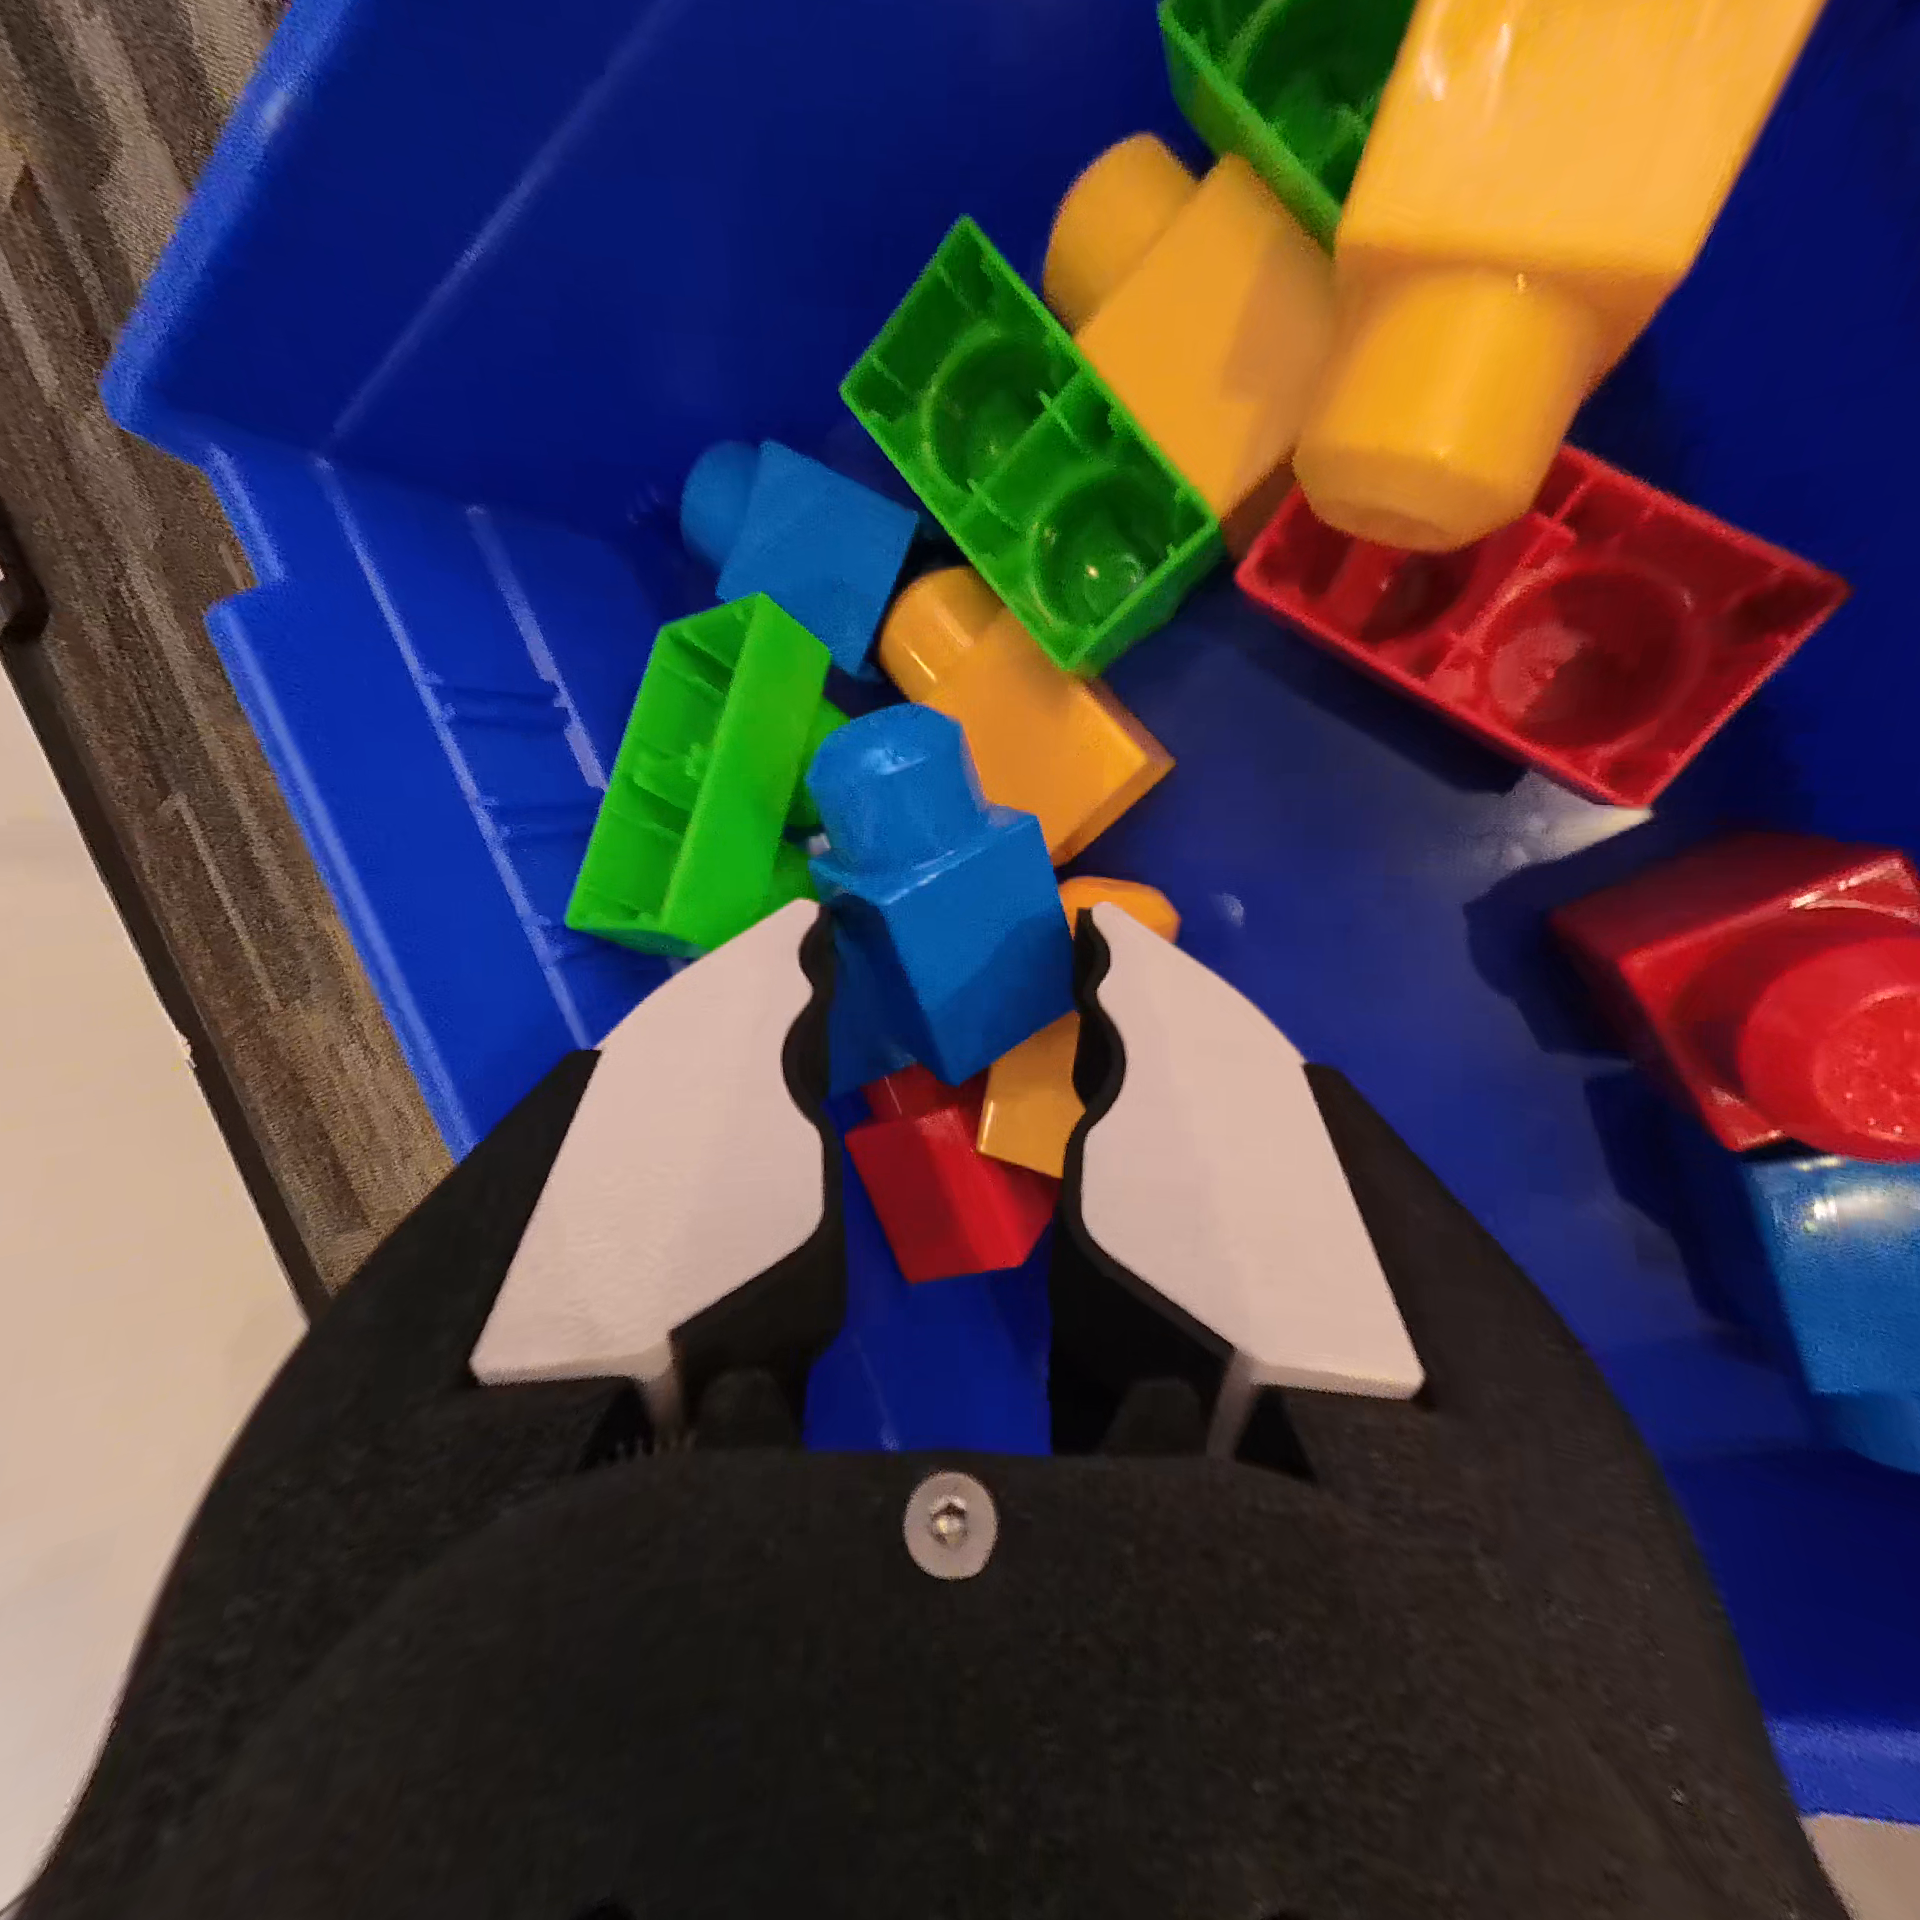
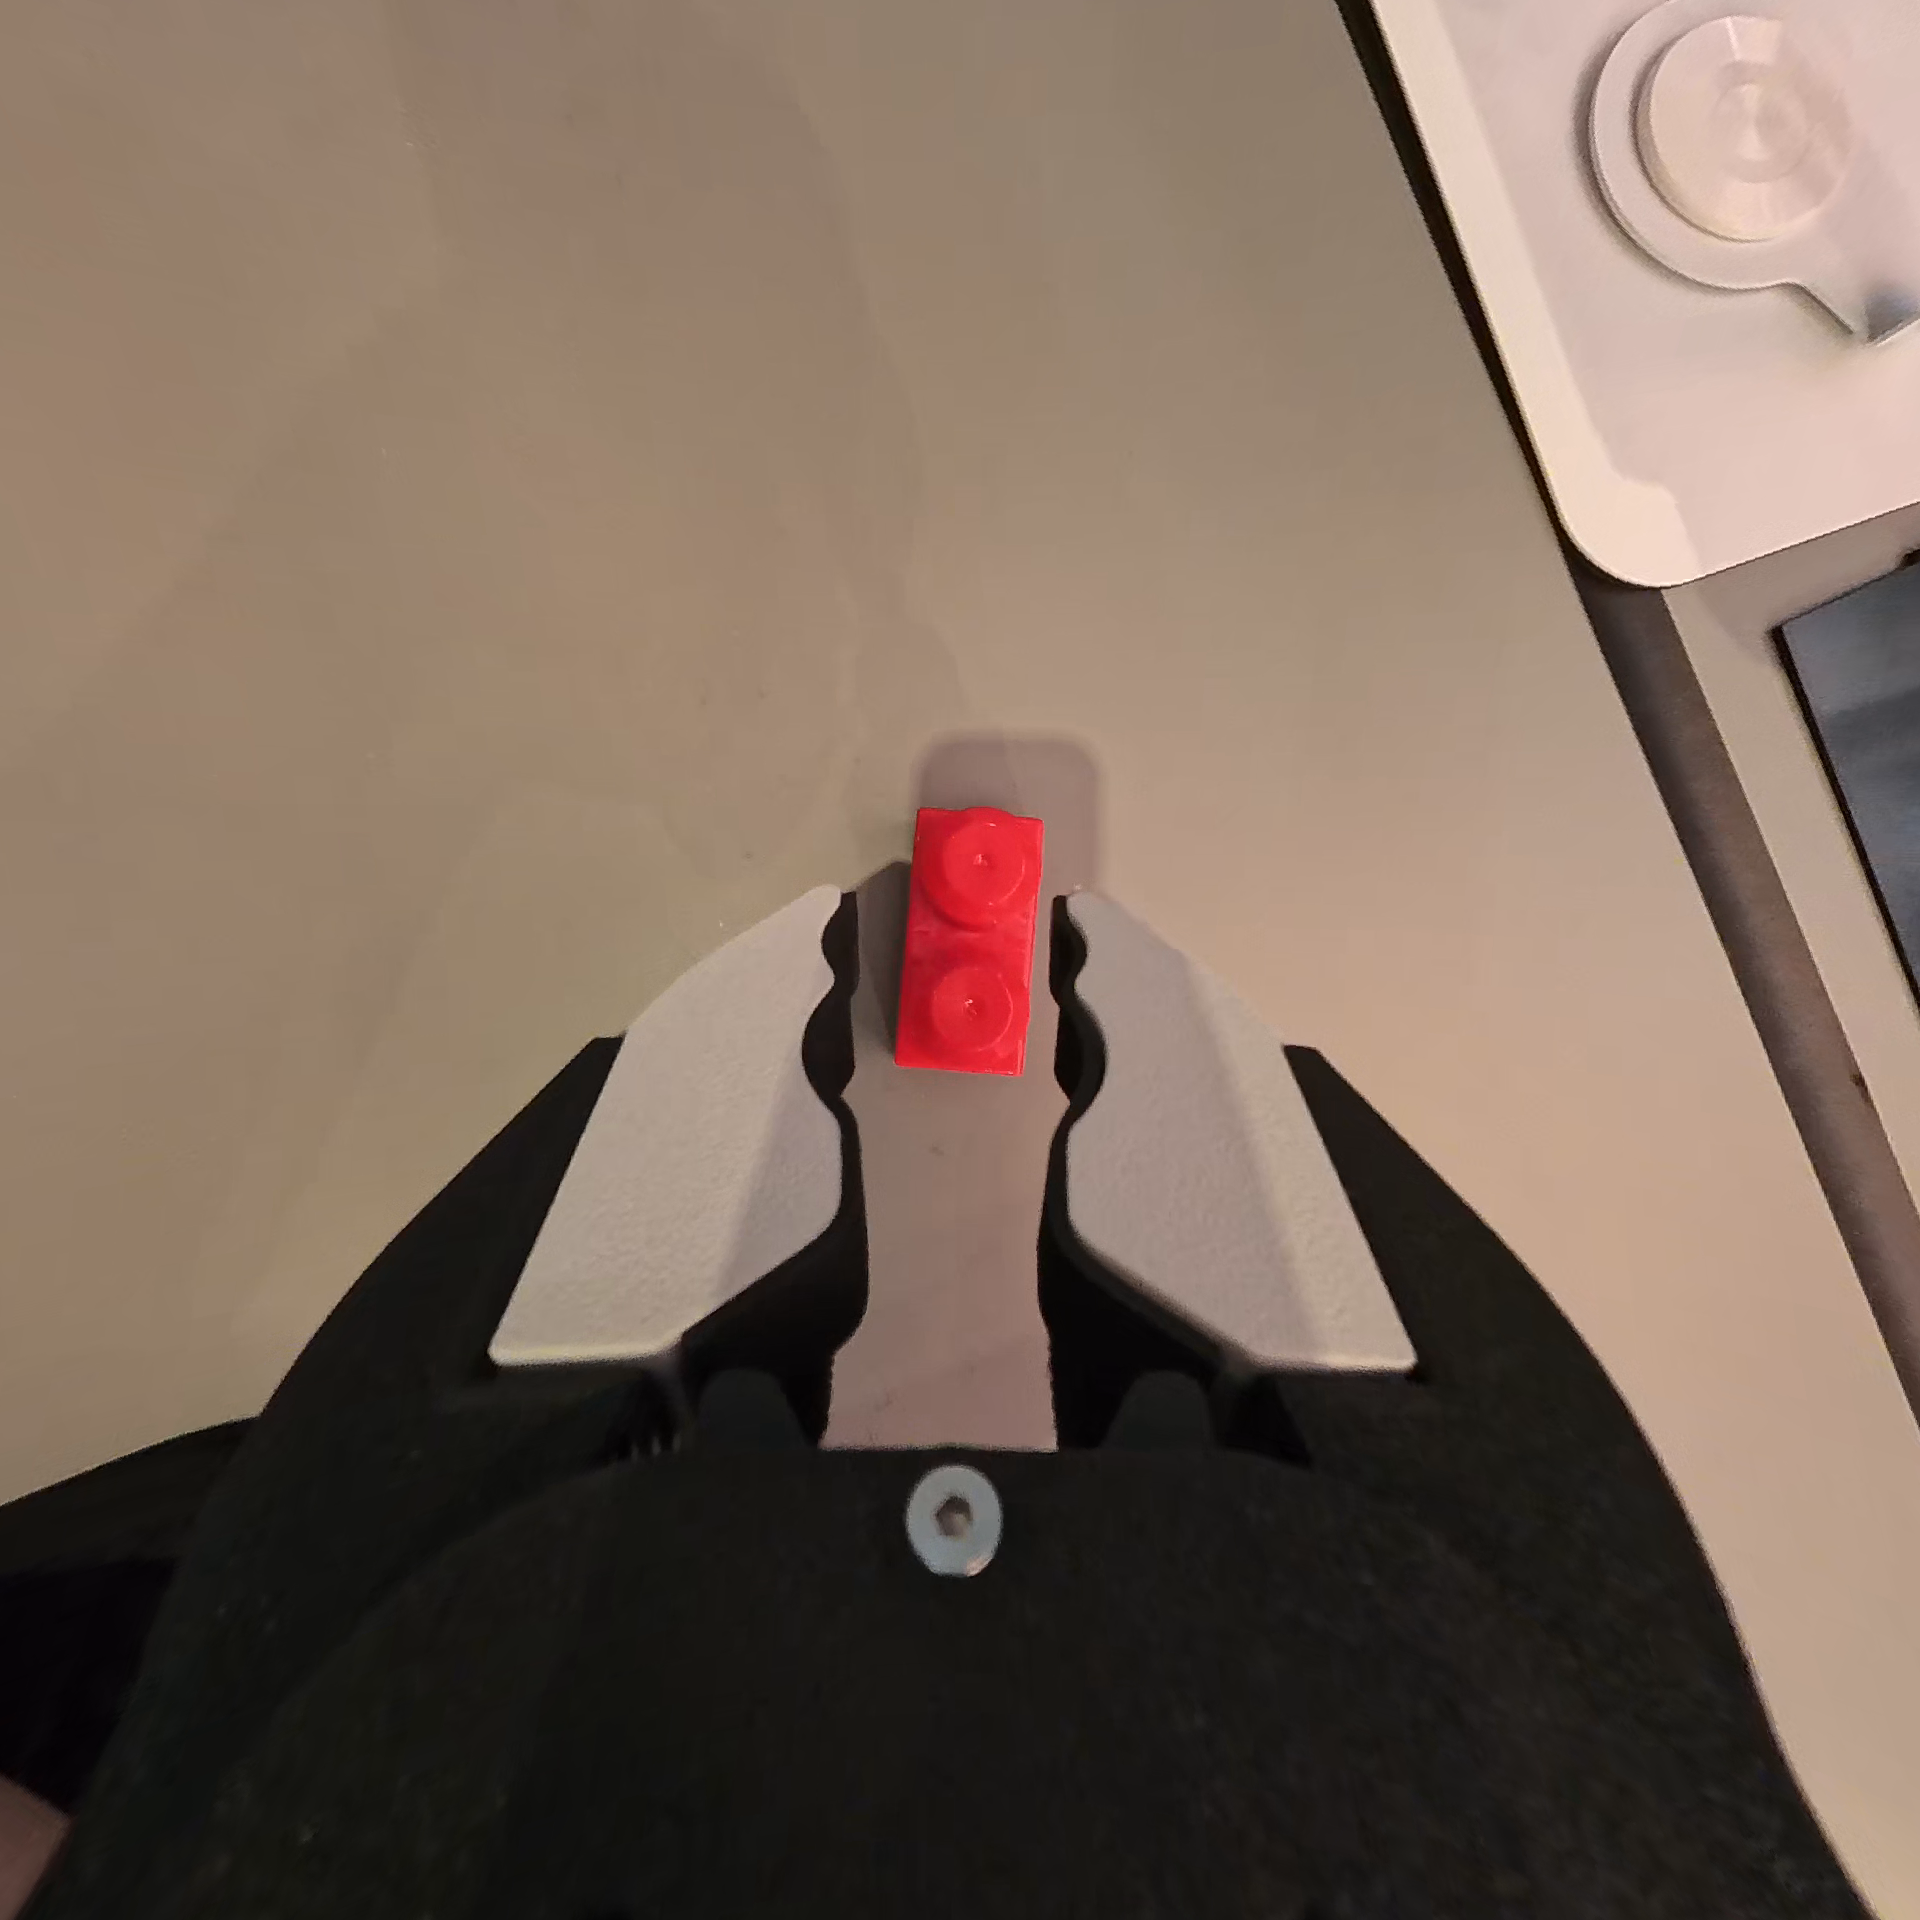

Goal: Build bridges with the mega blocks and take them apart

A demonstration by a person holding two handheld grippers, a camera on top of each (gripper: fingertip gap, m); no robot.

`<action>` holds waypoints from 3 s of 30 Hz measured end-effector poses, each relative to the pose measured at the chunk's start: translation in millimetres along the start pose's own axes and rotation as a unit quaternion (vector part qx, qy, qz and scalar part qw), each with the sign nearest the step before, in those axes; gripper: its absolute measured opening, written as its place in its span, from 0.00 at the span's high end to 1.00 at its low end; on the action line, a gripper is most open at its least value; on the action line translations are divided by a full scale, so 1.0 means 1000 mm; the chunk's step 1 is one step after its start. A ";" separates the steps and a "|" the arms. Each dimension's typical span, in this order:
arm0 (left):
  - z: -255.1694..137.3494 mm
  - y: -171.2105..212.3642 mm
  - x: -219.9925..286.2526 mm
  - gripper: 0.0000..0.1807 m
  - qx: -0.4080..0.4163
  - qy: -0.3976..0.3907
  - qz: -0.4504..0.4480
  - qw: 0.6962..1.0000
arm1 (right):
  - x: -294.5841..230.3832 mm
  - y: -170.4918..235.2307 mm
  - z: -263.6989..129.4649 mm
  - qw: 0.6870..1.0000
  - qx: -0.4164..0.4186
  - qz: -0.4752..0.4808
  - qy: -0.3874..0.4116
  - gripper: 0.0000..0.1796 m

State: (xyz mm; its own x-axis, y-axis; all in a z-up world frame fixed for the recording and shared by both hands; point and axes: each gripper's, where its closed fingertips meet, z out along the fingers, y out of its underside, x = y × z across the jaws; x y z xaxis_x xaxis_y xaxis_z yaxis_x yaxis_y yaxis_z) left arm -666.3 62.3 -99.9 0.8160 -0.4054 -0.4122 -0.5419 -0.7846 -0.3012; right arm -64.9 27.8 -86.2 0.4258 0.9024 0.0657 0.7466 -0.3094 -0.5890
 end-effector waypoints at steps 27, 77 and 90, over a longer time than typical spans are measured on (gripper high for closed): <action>-0.194 -0.129 0.152 0.80 0.304 0.109 0.060 0.944 | -0.005 -0.002 0.006 1.000 -0.008 -0.008 -0.014 0.83; -0.029 0.033 0.035 0.82 0.076 0.089 0.047 0.992 | -0.004 0.008 0.011 0.999 -0.004 0.020 -0.038 0.87; 0.000 0.041 0.032 0.78 0.009 0.107 0.051 0.993 | 0.001 0.016 0.011 0.998 -0.009 0.033 -0.044 0.86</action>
State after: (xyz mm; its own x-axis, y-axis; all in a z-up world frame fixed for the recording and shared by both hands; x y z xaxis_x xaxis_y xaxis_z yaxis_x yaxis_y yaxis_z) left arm -662.5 17.6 -125.1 0.7800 -0.5739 -0.2494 -0.6255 -0.7269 -0.2836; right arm -57.9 27.0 -104.0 0.4290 0.9022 -0.0435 0.7279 -0.3739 -0.5747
